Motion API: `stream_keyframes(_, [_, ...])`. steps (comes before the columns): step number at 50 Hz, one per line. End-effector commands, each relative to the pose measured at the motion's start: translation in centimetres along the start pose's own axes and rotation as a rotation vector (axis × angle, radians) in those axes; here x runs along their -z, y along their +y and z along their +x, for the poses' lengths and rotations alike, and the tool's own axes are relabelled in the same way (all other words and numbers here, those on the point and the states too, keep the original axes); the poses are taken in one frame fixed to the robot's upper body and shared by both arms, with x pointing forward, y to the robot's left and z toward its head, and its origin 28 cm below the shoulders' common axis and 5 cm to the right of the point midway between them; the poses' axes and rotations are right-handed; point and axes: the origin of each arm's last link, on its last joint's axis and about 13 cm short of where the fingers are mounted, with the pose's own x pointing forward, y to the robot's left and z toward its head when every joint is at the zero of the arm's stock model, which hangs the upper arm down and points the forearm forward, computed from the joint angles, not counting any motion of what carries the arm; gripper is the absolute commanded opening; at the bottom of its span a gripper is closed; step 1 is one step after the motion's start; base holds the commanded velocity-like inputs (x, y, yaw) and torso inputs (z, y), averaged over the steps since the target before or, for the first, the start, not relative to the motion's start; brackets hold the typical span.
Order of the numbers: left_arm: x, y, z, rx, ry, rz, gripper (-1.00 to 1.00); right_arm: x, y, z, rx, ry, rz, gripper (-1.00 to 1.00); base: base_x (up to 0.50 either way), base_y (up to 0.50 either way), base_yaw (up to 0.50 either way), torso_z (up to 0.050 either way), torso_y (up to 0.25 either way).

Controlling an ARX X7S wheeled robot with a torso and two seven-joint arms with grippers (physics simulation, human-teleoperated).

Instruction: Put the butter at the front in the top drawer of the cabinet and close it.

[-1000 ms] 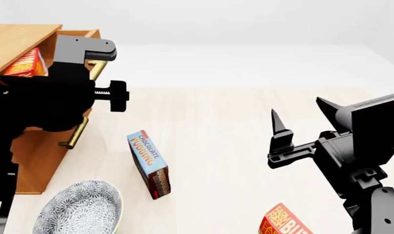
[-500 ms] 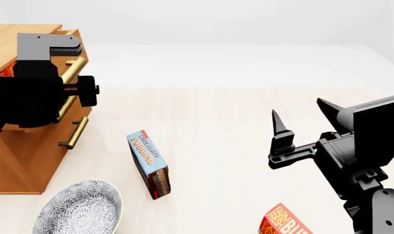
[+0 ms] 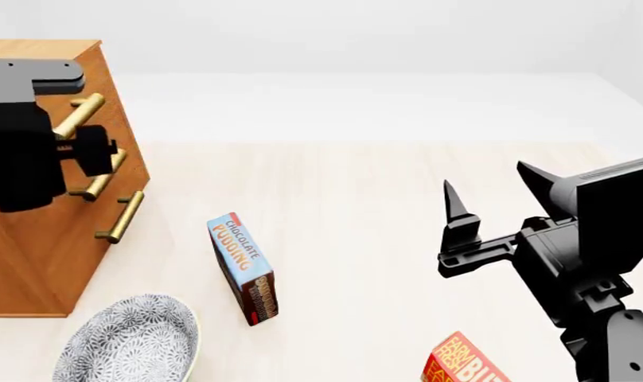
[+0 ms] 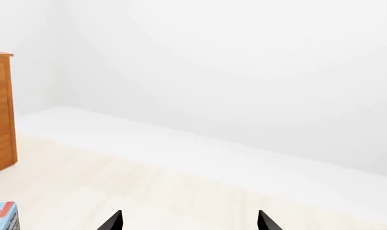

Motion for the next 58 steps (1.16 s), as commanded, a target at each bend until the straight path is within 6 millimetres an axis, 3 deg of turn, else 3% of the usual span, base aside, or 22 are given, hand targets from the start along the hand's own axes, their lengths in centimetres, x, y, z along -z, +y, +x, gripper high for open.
stream_keyframes(1, [0.4,2.3,1.1,-0.241,-0.012,0.037,1.0,0.0,0.0,-0.1,-0.002,-0.001,0.0,1.0,0.0,0.0,0.0,0.0,0.0])
stream_keyframes(11, [0.2,2.8,1.0,-0.272,-0.033,-0.004,1.0,0.0,0.0,0.0,-0.002,-0.003,0.001,1.0,0.0,0.0,0.0,0.001,0.002])
stream_keyframes(16, [-0.3,2.5,-0.1,-0.252,-0.096,-0.012,1.0,-0.1,-0.1,0.0,0.0,-0.005,-0.001,1.0,0.0,0.0,0.0,0.0,0.002])
stream_keyframes(20, [-1.3,2.4,-2.1,-0.209,-0.183,-0.044,1.0,-0.3,-0.1,0.1,0.0,-0.007,-0.004,1.0,0.0,0.0,0.0,0.0,0.003])
stream_keyframes(28, [-2.8,1.0,-8.9,0.013,-0.453,-0.047,1.0,-0.2,0.0,0.2,-0.004,-0.002,-0.005,1.0,0.0,0.0,0.0,0.0,0.0])
stream_keyframes(36, [-3.5,0.4,-12.7,0.047,-0.785,-0.043,1.0,-0.1,-0.1,0.1,-0.002,-0.001,-0.004,1.0,0.0,0.0,0.0,0.0,0.0])
stream_keyframes(46, [-3.7,0.1,-14.5,0.045,-0.978,-0.087,1.0,0.1,0.0,0.1,-0.005,0.001,-0.001,1.0,0.0,0.0,0.0,0.0,0.0])
stream_keyframes(58, [-3.5,-0.7,-14.7,0.042,-1.072,-0.086,1.0,0.0,0.0,0.0,-0.01,-0.004,-0.007,1.0,0.0,0.0,0.0,0.0,0.0])
